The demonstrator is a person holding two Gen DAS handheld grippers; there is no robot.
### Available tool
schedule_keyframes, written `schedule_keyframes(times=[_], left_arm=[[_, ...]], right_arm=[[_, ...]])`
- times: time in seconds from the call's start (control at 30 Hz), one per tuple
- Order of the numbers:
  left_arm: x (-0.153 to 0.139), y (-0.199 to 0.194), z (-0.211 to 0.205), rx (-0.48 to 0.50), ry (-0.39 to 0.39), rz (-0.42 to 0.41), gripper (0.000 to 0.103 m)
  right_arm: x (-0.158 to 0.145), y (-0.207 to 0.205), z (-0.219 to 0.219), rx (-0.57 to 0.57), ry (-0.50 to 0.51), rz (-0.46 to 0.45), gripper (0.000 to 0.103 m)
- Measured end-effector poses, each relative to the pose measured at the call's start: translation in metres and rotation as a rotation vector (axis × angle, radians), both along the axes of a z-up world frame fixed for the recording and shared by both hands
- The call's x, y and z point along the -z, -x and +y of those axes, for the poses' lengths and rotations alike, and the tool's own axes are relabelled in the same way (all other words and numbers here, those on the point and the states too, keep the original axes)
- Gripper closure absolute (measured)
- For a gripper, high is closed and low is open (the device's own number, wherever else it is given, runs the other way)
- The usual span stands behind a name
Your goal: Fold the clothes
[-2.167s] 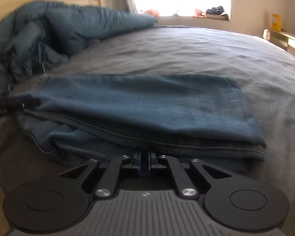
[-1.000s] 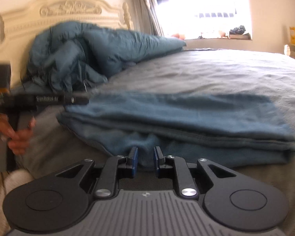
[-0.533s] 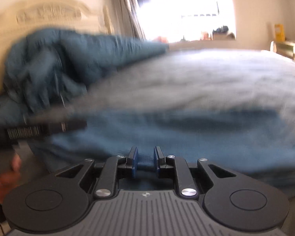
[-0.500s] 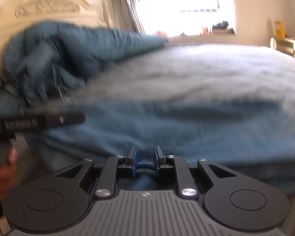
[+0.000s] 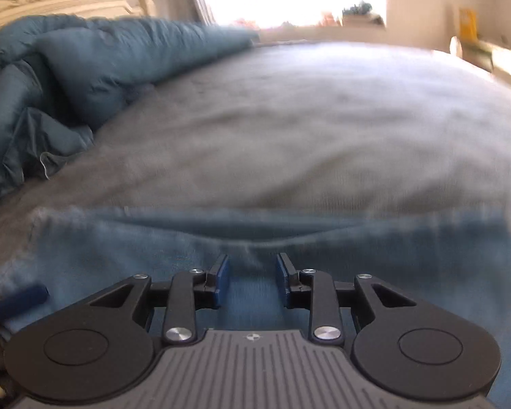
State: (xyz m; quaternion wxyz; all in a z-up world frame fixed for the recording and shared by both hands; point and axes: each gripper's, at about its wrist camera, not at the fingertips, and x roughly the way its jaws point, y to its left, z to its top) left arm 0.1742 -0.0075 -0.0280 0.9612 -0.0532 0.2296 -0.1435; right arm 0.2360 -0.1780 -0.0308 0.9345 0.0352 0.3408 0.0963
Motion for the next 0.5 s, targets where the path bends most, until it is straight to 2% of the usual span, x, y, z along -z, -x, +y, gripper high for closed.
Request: schedule_keyframes(times=[0.17, 0.23, 0.37, 0.5], left_arm=[[0.0, 0.0, 0.004, 0.007, 0.022, 0.001, 0.043], [-0.002, 0.001, 0.007, 0.003, 0.055, 0.008, 0.043], [-0.014, 0.022, 0.017, -0.027, 0.121, -0.006, 0.039], [-0.021, 0.057, 0.038, -0.077, 0.176, -0.017, 0.033]], right_arm=[[-0.001, 0.052, -0.003, 0.01, 0.014, -0.009, 0.072], [-0.003, 0.064, -0.002, 0.001, 0.022, -0.006, 0.072], [-0.004, 0.071, -0.001, -0.008, 0.045, -0.012, 0.071], [-0.003, 0.068, -0.005, -0.005, 0.009, 0.001, 0.067]])
